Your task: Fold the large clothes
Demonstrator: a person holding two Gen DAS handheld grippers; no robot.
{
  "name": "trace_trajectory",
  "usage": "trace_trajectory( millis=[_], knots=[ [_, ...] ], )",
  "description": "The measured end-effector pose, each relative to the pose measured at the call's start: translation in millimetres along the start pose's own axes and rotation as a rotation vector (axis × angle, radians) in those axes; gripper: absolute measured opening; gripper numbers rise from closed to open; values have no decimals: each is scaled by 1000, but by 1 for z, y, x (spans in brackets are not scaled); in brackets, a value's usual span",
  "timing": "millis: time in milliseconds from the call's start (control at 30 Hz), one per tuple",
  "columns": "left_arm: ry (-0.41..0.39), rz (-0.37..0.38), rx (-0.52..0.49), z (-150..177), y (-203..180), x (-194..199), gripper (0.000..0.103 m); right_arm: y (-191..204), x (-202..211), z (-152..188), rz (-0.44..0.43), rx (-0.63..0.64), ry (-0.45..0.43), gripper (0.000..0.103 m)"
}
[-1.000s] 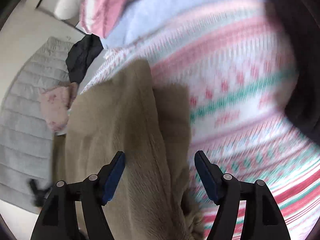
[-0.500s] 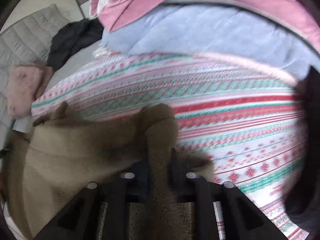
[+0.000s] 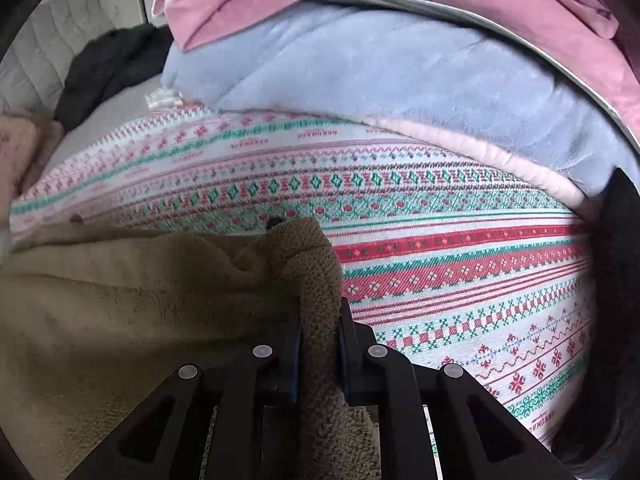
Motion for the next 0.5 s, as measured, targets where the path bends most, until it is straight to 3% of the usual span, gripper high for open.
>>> trace_trajectory(
  millis=[100, 167, 200, 300, 367, 433, 500],
  knots=[
    [-49, -55, -10, -5, 0, 21, 45, -2, 25, 1, 29, -5, -48, 24],
    [-125, -73, -26, -4, -10, 50, 51, 1, 48, 3, 58, -10, -95, 29],
    [-155, -63, -37, -3, -16, 63, 61, 1, 56, 2, 55, -12, -116, 37],
    [-229, 5, -56, 8, -42, 96, 76, 28, 89, 4, -5, 9, -201, 60],
    [-222, 57, -68, 19, -59, 102, 81, 61, 104, 10, -76, 68, -238, 65],
    [-166, 113, -84, 35, -73, 95, 82, 86, 105, 17, -146, 118, -227, 67],
    [-95, 120, -74, 49, -71, 77, 82, 101, 97, 28, -190, 145, -195, 67]
  ],
)
Point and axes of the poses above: each gripper's, at about its wrist camera, not at the fingertips, and x roughly against the way its jaws point, y to its left, z to its underside, the point moved 2 cm from there along -x, roughly the way its jaws point, and after that the axes turned 7 degrees about x, right-handed, at the moved point
